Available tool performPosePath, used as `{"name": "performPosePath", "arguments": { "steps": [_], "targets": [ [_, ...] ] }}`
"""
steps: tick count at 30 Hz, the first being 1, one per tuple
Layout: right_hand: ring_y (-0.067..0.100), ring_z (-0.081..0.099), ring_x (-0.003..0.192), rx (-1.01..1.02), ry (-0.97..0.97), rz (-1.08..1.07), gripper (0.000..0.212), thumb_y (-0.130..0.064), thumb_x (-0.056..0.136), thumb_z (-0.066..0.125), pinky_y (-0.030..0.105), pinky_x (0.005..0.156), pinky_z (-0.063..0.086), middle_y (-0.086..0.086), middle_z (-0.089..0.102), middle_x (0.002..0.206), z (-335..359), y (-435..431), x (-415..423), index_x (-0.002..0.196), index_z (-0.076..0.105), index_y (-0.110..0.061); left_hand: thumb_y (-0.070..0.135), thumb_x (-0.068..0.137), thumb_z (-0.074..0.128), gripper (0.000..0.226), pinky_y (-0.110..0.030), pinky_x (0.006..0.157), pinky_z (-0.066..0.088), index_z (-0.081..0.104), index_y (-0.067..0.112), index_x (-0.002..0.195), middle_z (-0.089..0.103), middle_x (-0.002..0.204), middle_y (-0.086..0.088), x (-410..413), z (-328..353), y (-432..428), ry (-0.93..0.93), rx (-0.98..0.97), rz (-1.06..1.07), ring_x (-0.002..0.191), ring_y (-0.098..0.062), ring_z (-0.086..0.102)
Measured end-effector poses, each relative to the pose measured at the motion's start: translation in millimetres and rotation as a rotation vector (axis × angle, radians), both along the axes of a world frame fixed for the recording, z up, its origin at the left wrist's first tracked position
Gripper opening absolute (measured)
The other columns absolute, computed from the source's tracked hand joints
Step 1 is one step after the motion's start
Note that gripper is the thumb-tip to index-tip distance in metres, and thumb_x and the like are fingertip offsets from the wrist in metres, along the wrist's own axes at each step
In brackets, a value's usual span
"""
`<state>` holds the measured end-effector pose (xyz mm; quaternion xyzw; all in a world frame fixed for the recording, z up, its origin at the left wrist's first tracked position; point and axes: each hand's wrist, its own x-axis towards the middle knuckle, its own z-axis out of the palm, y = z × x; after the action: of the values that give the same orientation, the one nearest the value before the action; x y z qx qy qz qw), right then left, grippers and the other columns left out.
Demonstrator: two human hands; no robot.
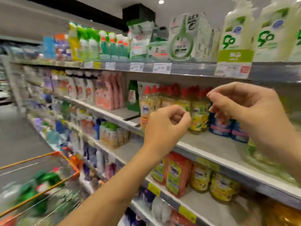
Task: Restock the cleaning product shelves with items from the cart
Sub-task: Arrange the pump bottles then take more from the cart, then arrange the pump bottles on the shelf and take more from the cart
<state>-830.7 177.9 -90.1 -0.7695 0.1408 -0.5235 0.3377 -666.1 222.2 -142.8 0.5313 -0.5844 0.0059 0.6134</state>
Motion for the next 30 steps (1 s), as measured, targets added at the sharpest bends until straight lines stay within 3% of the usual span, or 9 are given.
{"name": "performPosePath", "arguments": {
  "steps": [5, 10, 15, 16, 19, 22, 25, 27, 30],
  "targets": [
    [0.010, 0.057, 0.051, 0.175, 0.105, 0.356, 0.016, -0.028, 0.077, 0.065, 0.021, 0.049, 0.051, 0.000, 0.066, 0.060, -65.1, 56.7, 135.0, 0.082, 0.070, -0.014, 0.039, 0.075, 0.055, 0.025, -0.039, 0.062, 0.055, 0.062, 0.018, 0.065, 0.064, 0.060, -0.001, 112.6, -67.4, 93.4, 0.179, 0.109, 0.240, 0.060, -0.023, 0.062],
    [0.016, 0.062, 0.055, 0.390, 0.319, 0.665, 0.034, -0.021, 0.071, 0.067, 0.022, 0.049, 0.052, 0.004, 0.068, 0.072, -152.4, 127.8, 289.4, 0.103, 0.065, -0.008, 0.041, 0.076, 0.053, 0.023, -0.023, 0.055, 0.042, 0.062, 0.021, 0.068, 0.056, 0.052, 0.014, 239.9, -139.8, 199.4, 0.221, 0.243, 0.550, 0.050, -0.001, 0.050],
    [0.015, 0.066, 0.059, 0.572, 0.518, 0.777, 0.081, -0.070, 0.036, 0.085, 0.022, 0.048, 0.052, 0.005, 0.071, 0.081, -222.2, 187.4, 433.5, 0.091, 0.067, -0.013, 0.041, 0.078, 0.050, 0.019, -0.038, 0.065, 0.054, 0.061, 0.028, 0.070, 0.059, 0.058, 0.011, 357.5, -206.2, 300.6, 0.389, 0.494, 0.803, 0.062, -0.014, 0.061],
    [0.013, 0.065, 0.059, 0.607, 0.518, 0.805, 0.077, -0.066, 0.041, 0.086, 0.023, 0.048, 0.053, 0.006, 0.071, 0.082, -229.4, 194.6, 451.6, 0.092, 0.066, -0.012, 0.042, 0.080, 0.051, 0.017, -0.041, 0.067, 0.055, 0.059, 0.030, 0.070, 0.061, 0.061, 0.011, 370.6, -213.7, 314.7, 0.396, 0.532, 0.847, 0.066, -0.017, 0.063],
    [0.009, 0.063, 0.055, 0.656, 0.673, 0.858, 0.020, -0.020, 0.081, 0.072, 0.023, 0.047, 0.054, 0.013, 0.063, 0.088, -274.3, 225.5, 545.7, 0.094, 0.061, -0.010, 0.030, 0.091, 0.056, 0.011, -0.041, 0.074, 0.053, 0.059, 0.031, 0.081, 0.060, 0.069, 0.012, 439.3, -257.7, 362.4, 0.474, 0.645, 0.955, 0.072, -0.016, 0.062],
    [0.016, 0.064, 0.068, 0.649, 0.795, 0.837, 0.015, -0.009, 0.088, 0.065, 0.028, 0.054, 0.057, 0.009, 0.061, 0.091, -311.0, 241.5, 606.2, 0.101, 0.059, -0.013, 0.025, 0.093, 0.054, 0.008, -0.041, 0.078, 0.054, 0.061, 0.026, 0.097, 0.056, 0.076, 0.016, 479.6, -289.0, 392.7, 0.555, 0.726, 1.004, 0.074, -0.015, 0.059],
    [0.023, 0.063, 0.082, 0.630, 0.930, 0.849, 0.032, -0.014, 0.084, 0.072, 0.045, 0.071, 0.057, 0.008, 0.059, 0.104, -355.6, 259.0, 691.7, 0.111, 0.055, -0.016, 0.028, 0.092, 0.057, 0.028, -0.042, 0.085, 0.052, 0.056, 0.021, 0.119, 0.060, 0.097, 0.010, 542.1, -331.8, 415.3, 0.622, 0.839, 1.019, 0.089, -0.018, 0.060],
    [0.018, 0.061, 0.088, 0.544, 1.041, 0.820, 0.051, -0.019, 0.079, 0.078, 0.041, 0.072, 0.056, 0.004, 0.054, 0.118, -390.2, 271.2, 747.3, 0.123, 0.051, -0.015, 0.035, 0.089, 0.062, 0.053, -0.043, 0.093, 0.048, 0.043, 0.020, 0.136, 0.055, 0.125, -0.001, 581.5, -361.2, 427.6, 0.618, 0.975, 1.013, 0.111, -0.023, 0.055],
    [0.022, 0.051, 0.121, 0.320, 1.202, 0.794, 0.076, -0.025, 0.072, 0.084, 0.035, 0.096, 0.046, 0.007, 0.048, 0.138, -446.3, 285.9, 827.3, 0.136, 0.045, -0.011, 0.046, 0.083, 0.069, 0.085, -0.046, 0.103, 0.042, 0.022, 0.021, 0.148, 0.038, 0.142, -0.006, 639.2, -403.0, 437.4, 0.648, 1.106, 0.995, 0.129, -0.027, 0.043]
  ]
}}
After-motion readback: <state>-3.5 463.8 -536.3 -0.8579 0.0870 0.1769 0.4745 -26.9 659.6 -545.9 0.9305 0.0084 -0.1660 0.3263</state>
